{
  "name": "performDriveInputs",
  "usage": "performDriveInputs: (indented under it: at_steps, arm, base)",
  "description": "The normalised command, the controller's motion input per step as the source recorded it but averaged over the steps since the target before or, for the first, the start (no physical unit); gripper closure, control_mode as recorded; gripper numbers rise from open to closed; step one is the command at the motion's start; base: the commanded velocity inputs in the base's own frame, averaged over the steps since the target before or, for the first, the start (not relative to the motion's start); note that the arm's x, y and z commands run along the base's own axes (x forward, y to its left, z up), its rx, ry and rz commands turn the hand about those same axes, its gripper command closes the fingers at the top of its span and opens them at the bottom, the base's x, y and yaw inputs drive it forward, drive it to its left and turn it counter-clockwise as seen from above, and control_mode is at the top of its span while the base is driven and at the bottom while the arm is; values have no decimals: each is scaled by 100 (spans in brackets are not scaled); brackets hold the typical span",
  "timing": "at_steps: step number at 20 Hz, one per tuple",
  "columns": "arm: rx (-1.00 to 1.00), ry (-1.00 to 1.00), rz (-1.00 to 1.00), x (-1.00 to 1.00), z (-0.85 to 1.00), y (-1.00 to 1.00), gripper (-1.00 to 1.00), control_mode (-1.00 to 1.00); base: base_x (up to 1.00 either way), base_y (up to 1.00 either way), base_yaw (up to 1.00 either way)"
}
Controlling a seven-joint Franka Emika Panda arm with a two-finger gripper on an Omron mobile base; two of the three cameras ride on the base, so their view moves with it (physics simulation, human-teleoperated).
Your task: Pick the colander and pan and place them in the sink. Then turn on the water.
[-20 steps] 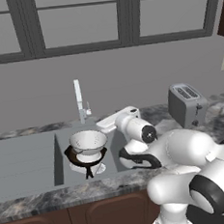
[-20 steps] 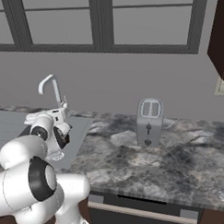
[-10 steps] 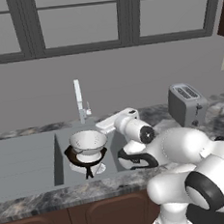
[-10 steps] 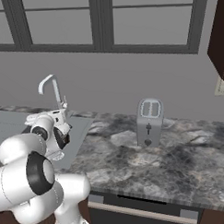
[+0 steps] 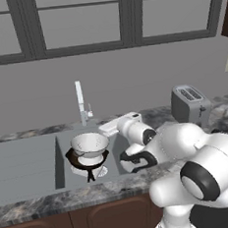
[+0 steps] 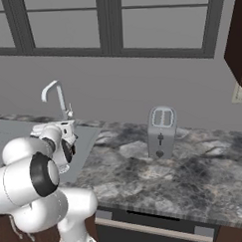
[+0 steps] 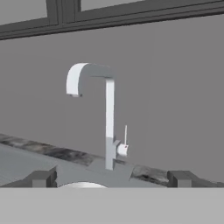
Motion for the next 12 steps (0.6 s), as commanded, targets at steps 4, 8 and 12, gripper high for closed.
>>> performDriveInputs:
  at_steps: [4, 8, 12]
  arm:
    - [7, 0, 0, 19, -1, -19, -100, -100]
    - [4, 0, 0, 23, -2, -16, -100, -100]
    - [0, 0, 0, 18, -13, -11, -100, -100]
  base:
    - [0, 0, 0]
    - [0, 0, 0]
    - [0, 0, 0]
